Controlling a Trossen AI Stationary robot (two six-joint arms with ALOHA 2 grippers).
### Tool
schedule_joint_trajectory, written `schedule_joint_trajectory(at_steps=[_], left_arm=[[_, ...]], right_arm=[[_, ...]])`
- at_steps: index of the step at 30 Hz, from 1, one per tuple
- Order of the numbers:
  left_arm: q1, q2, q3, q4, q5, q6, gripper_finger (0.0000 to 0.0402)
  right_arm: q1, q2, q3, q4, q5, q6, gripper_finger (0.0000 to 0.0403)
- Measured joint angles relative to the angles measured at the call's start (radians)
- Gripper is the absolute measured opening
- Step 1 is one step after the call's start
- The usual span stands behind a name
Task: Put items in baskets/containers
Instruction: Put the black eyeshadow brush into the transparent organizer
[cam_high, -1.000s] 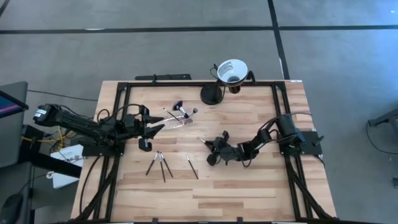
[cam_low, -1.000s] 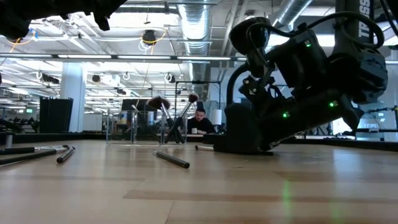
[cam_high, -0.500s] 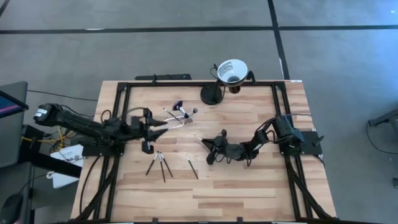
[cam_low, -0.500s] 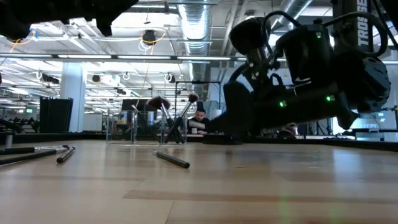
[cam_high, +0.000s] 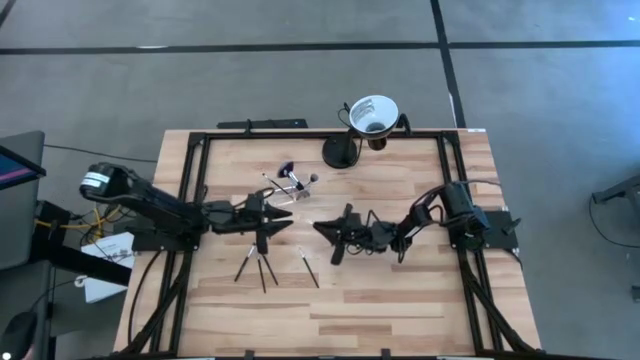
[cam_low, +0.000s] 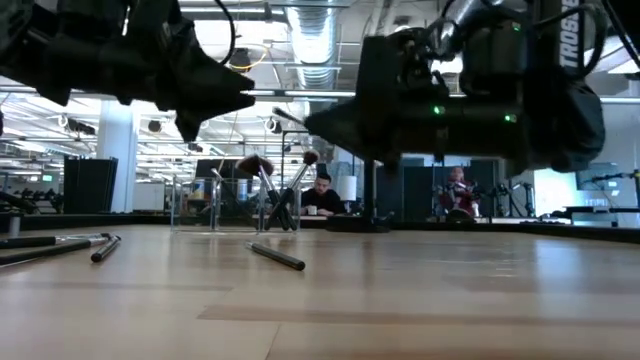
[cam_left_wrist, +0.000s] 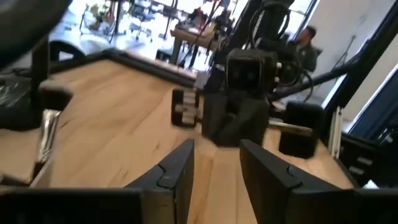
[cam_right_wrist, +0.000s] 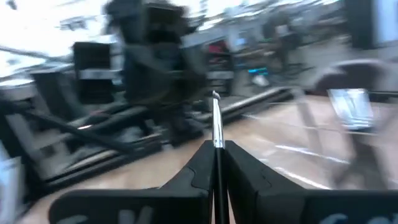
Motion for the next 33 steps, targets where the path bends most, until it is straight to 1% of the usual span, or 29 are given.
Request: schedule_joint_trajectory(at_steps=[3, 5, 11, 14, 17, 23, 29, 33], left_arm=[[0.000, 0.060, 0.003, 0.117, 0.004, 0.000, 0.0127], [0.000, 0.078, 0.003, 0.157, 0.018, -0.001, 0.0127], [-0.026, 0.050, 0.003, 0.161, 0.021, 0.003, 0.0127], [-0.034, 0.032, 0.003, 0.158, 0.020, 0.020, 0.0127], [-0.037, 0.016, 0.003, 0.162, 0.019, 0.050, 0.0127], [-0.037, 0.011, 0.003, 0.165, 0.021, 0.052, 0.0127], [-0.037, 0.011, 0.003, 0.173, 0.021, 0.056, 0.0126], [-0.037, 0.011, 0.003, 0.183, 0.017, 0.063, 0.0113]], right_arm=[[-0.012, -0.006, 0.040, -0.003, -0.111, 0.004, 0.0009], [-0.017, -0.011, 0.066, -0.005, -0.147, 0.004, 0.0006], [-0.027, -0.023, 0.088, -0.001, -0.152, -0.006, 0.0022], [-0.027, -0.024, 0.088, -0.001, -0.157, -0.006, 0.0015], [-0.032, -0.024, 0.098, -0.001, -0.196, -0.006, 0.0006], [-0.039, -0.024, 0.137, -0.003, -0.238, -0.006, 0.0023], [-0.059, -0.024, 0.159, -0.003, -0.287, -0.006, 0.0007], [-0.066, -0.024, 0.159, -0.009, -0.292, -0.006, 0.0020]])
